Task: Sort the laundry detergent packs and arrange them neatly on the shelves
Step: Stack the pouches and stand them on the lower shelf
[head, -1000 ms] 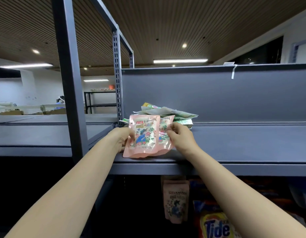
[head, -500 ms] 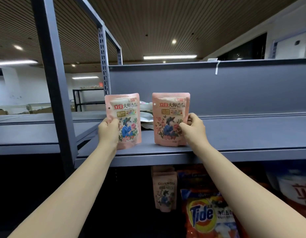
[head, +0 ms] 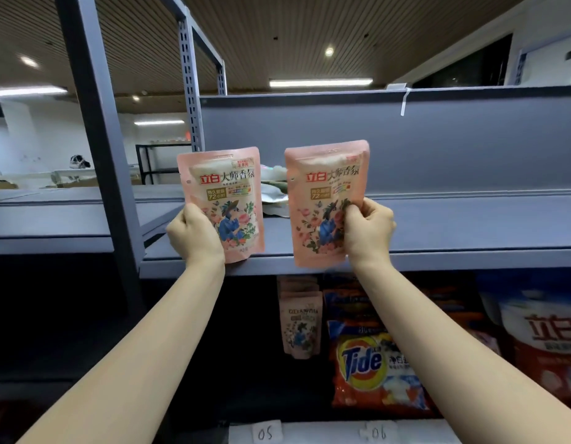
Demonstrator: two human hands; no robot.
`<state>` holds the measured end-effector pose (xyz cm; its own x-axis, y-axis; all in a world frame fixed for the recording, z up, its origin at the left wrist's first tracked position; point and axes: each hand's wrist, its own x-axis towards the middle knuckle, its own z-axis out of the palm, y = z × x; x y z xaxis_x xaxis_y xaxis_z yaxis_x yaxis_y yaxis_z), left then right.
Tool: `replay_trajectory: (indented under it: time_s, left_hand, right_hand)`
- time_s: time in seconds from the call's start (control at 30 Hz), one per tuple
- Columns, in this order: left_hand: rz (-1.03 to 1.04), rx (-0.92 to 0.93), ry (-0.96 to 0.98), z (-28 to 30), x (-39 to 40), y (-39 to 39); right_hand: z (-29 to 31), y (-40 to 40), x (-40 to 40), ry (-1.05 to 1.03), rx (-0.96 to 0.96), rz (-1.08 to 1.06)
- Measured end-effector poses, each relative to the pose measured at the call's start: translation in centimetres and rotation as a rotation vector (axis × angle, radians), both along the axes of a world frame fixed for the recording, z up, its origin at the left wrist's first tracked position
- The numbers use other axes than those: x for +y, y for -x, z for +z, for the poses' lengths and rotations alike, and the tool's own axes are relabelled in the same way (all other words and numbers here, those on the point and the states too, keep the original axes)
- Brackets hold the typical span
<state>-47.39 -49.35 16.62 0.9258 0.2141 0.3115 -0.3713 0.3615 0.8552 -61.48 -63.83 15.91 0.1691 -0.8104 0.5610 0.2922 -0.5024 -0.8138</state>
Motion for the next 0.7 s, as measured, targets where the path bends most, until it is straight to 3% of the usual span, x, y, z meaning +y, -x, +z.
replay_trajectory:
  time_s: [0.23, 0.47, 0.7]
  left_hand:
    - [0.009, -0.119, 0.057, -2.4, 1.4, 2.1]
    - [-0.075, 0.0, -0.12, -9.9, 1.8, 3.5]
    - [-0.199, 0.243, -0.285, -17.1, 1.9, 3.1]
  right_hand:
    - [-3.6, 2.2, 0.2, 0.021, -0.031, -0.043]
    - [-11.5, 3.1, -0.4, 0.001, 0.327, -0.074]
    - [-17.3, 2.0, -1.2, -0.335, 0.588, 0.038]
